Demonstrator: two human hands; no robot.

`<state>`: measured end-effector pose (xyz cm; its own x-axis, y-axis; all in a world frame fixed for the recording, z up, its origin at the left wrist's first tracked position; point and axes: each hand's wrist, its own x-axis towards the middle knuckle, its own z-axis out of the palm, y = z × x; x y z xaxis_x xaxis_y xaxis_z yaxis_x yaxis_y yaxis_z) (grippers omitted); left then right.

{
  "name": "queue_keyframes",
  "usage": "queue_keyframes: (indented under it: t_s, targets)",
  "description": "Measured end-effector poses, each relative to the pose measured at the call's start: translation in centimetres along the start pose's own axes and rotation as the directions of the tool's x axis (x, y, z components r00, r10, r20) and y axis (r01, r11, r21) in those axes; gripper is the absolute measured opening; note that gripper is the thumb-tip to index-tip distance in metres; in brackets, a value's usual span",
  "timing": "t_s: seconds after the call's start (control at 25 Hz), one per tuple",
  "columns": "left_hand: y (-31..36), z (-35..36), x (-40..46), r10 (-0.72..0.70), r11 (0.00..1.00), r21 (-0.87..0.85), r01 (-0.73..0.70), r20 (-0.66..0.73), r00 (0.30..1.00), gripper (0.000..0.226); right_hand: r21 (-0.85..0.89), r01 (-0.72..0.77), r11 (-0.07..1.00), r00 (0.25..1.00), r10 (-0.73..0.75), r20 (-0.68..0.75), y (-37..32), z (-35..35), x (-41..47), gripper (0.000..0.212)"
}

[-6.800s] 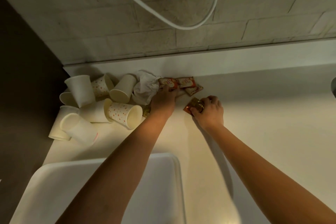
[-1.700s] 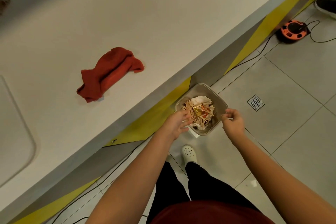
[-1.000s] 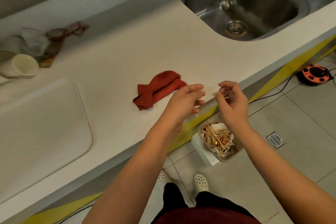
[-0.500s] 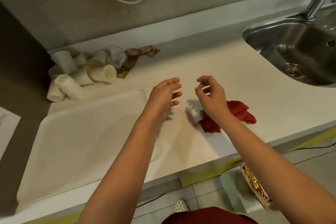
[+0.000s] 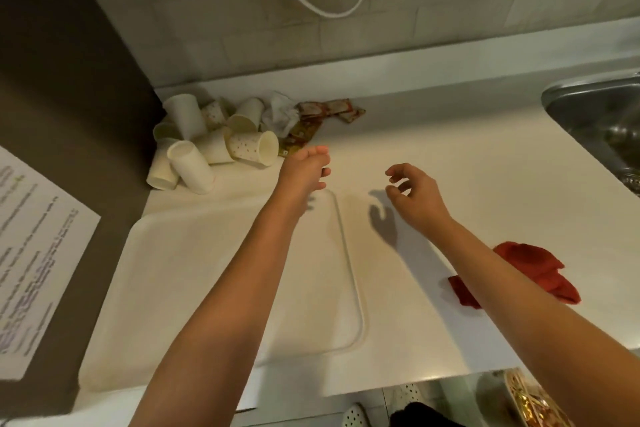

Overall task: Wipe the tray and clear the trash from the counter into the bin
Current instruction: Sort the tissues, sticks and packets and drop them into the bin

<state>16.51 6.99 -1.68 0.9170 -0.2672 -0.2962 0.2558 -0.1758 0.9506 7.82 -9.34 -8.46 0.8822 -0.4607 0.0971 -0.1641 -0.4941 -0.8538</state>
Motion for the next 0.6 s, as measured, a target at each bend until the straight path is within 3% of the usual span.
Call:
queue_keyframes:
  t_s: [0.32, 0.6]
  targets:
    - [0.0, -0.7, 9.1, 0.079, 0.957, 0.290, -0.021, -0.187, 0.979, 0.028, -0.304, 0.110, 0.946, 0.978, -0.049, 0.202, 1.1, 1.1, 7.8, 0.033]
    - [-0.1, 0.2, 15.8, 0.205, 0.678, 0.734, -0.040, -0.136, 0.969, 0.032, -0.453, 0.203, 0.868, 0.946, -0.054, 0.319, 0.4, 2.2, 16.9, 0.038]
